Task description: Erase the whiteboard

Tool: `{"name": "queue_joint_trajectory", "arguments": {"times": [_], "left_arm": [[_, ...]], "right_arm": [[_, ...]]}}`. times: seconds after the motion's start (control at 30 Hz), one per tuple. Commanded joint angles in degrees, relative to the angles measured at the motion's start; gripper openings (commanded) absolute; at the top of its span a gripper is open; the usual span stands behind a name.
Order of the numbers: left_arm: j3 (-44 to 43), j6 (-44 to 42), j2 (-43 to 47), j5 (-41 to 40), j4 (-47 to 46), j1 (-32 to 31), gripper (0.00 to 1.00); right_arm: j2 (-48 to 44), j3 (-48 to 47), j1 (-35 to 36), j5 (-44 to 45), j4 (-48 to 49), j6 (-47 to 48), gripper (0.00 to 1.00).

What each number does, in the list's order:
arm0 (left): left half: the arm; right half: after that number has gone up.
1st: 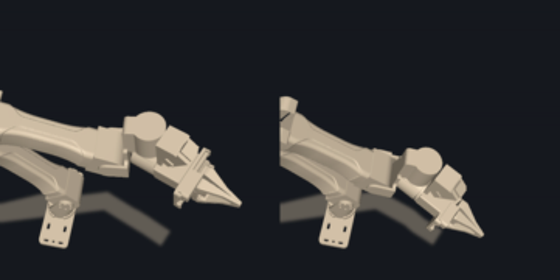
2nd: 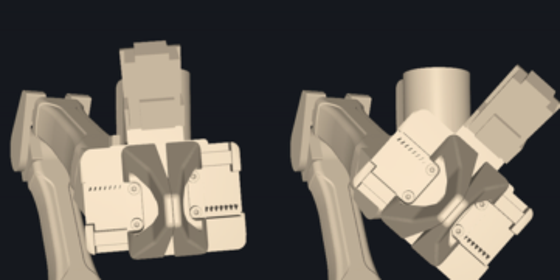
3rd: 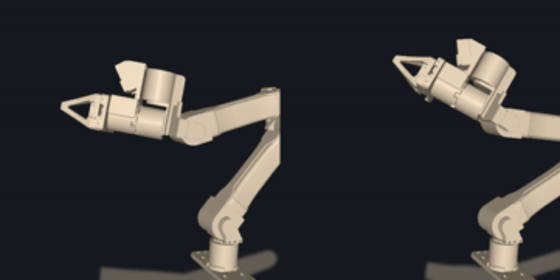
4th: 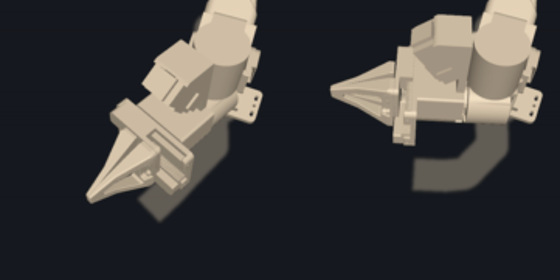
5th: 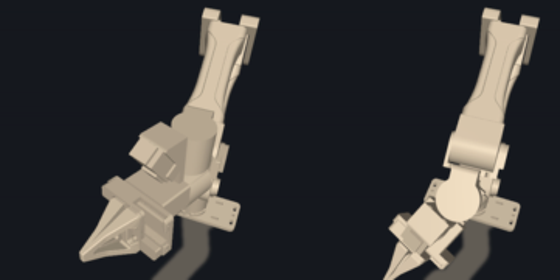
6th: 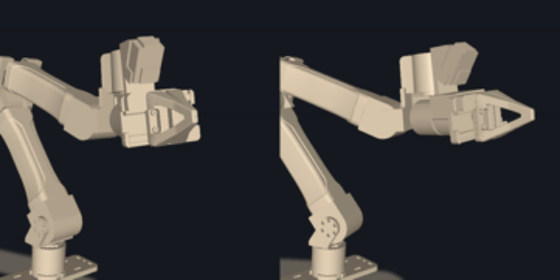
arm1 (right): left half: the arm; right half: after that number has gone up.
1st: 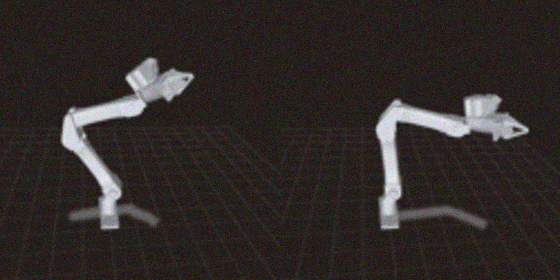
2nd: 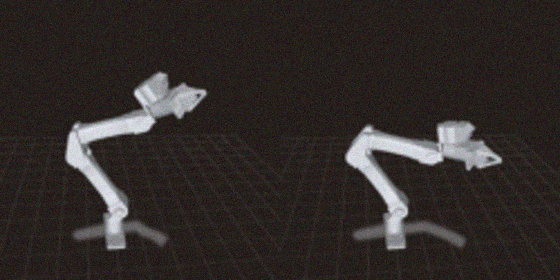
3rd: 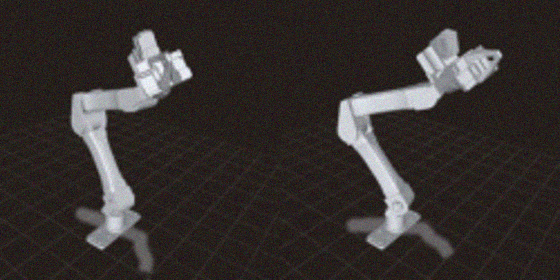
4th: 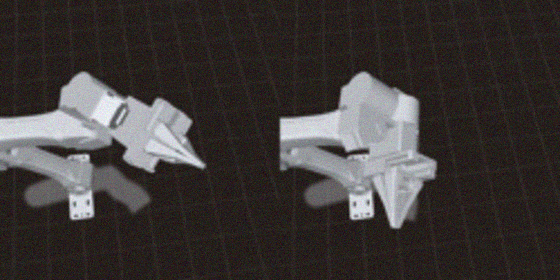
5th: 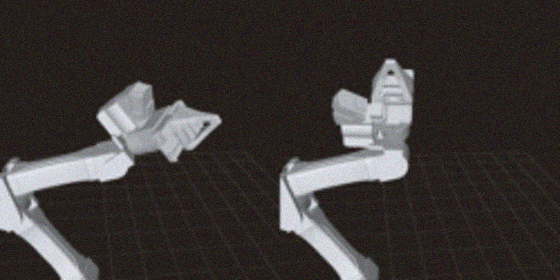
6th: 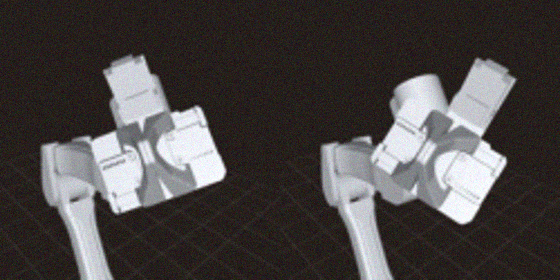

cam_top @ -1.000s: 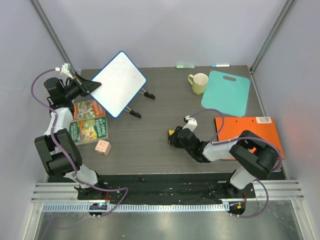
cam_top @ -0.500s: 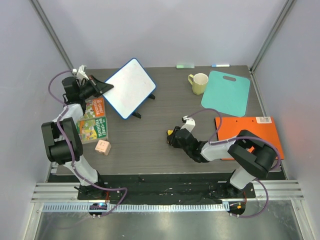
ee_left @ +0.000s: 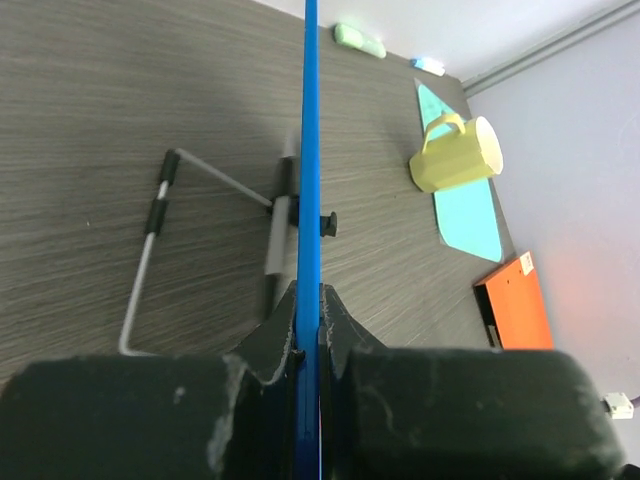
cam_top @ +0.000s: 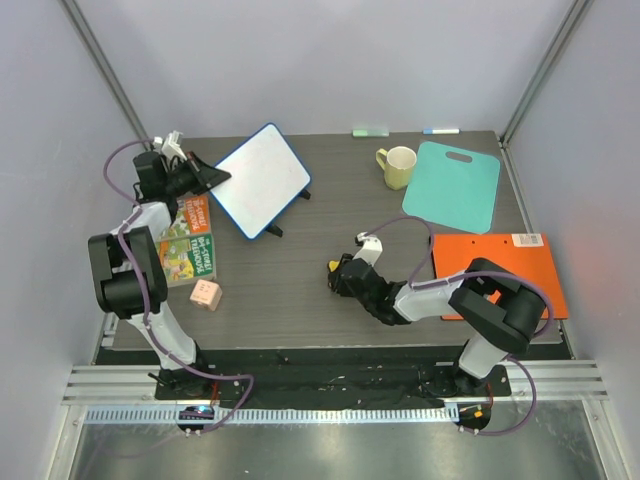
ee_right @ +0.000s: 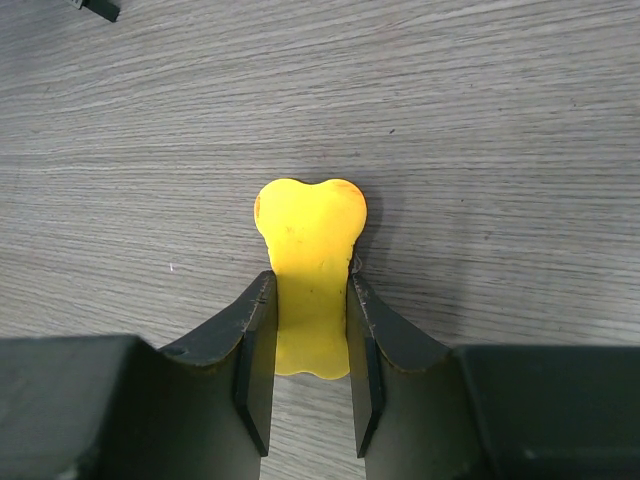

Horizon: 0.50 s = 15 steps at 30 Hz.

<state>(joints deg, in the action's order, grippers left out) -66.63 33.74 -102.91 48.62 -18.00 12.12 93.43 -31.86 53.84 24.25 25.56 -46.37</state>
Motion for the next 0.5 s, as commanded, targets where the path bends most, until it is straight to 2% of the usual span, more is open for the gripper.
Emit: {"name": "queue_joint_trajectory", "arguments": {"times": [0.0,0.3,0.37,0.47], "left_arm": [[-2.5,-6.5,-0.4,0.2,1.3,-0.4,0.0],[-0.7,-13.5,1.7,-3.4,7.9,-0.5,0.0],[-0.4,-14.5,1.8,-3.4,8.7,-0.5,0.03],[0.3,-15.5,2.4,-2.7,10.0,-0.5,0.13]], "right_arm": [[4.0,1.1,1.8,-0.2,-14.0,0.4,0.01],[2.9,2.0,1.9,0.8,-14.0,0.0,0.03],[2.7,2.0,2.0,0.8,-14.1,-0.2,0.03],[2.5,2.1,2.0,1.0,-14.0,-0.4,0.04]]}}
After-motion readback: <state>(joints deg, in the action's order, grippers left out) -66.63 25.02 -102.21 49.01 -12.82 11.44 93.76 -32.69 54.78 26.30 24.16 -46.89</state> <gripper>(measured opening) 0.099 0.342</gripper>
